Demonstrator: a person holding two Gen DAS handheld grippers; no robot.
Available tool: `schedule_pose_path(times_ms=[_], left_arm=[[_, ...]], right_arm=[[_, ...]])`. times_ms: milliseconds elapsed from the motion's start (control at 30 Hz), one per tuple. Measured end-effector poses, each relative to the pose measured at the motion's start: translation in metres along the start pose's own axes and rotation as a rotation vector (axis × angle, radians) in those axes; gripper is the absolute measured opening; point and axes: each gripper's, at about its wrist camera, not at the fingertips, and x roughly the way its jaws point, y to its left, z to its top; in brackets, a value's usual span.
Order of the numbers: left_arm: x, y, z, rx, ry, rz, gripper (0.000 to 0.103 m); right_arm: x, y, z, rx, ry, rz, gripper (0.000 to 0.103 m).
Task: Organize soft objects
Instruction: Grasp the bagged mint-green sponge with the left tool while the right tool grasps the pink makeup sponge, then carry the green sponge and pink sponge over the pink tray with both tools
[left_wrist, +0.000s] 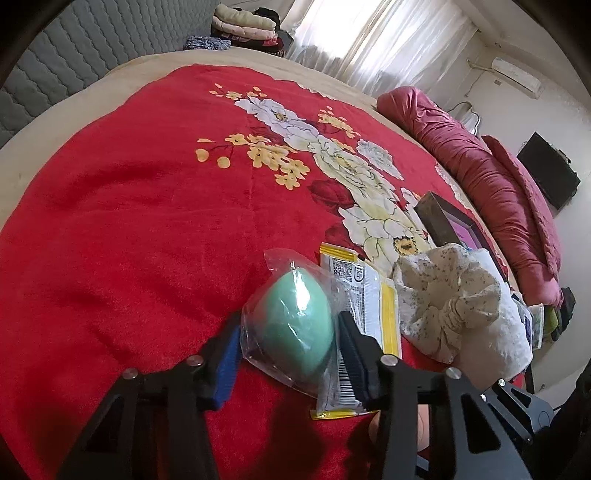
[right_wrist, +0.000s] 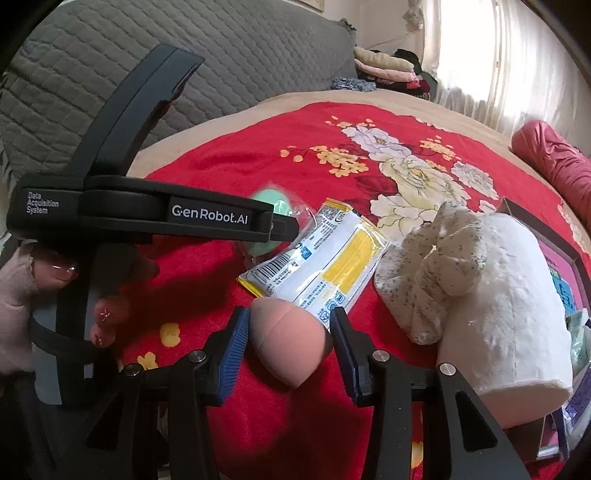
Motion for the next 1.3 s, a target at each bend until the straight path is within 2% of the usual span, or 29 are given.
schedule_pose_path(times_ms=[400,600,1033,1300], left_arm=[[-0.004,0.003,-0.002,-0.016,-0.016,-0.017,0.044],[-0.007,0.003,-0.002,-0.017,-0.025,-0.024,0.044],[-0.037,-0.011,-0.003,0.026,-0.108,-0.001,0.044],[-0.061,-0.04,-0.011,0.073,-0.153,0.014,0.044]], right_arm=[[0.012,0.004,-0.007,-0.029,0.048,0.018,0.046],[0.009,0.003,-0.007,-0.023,0.041,0.031,0.044],[-0.035,-0.011,0.004,0.011,-0.072,-0.048,0.043],[-0.072,-0.025,0.007,0.054,-0.155,-0.088,0.043]])
